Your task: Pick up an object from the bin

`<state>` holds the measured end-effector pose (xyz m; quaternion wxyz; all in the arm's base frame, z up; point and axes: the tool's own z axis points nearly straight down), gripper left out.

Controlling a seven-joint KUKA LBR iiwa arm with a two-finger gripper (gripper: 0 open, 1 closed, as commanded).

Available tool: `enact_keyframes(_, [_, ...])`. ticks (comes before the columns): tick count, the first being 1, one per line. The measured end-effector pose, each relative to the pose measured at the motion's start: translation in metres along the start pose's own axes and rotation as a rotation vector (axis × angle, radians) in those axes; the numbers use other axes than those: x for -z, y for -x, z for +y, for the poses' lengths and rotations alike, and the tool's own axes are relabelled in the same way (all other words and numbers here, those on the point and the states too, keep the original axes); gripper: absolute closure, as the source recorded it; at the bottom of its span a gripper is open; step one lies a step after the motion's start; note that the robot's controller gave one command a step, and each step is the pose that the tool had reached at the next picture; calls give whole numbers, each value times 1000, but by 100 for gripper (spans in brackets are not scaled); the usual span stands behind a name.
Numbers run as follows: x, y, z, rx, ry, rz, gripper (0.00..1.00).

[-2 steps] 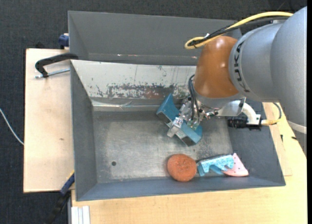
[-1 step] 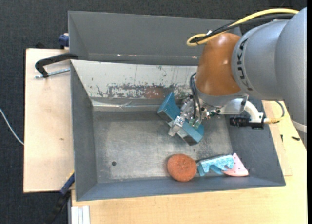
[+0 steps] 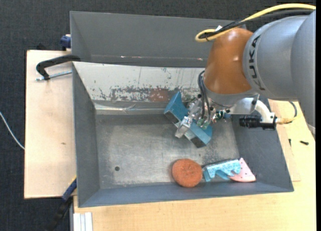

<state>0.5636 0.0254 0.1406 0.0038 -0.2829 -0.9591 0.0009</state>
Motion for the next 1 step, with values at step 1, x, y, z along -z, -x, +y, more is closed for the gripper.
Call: enact_keyframes(1, [17,1,1,0,4,-5,100])
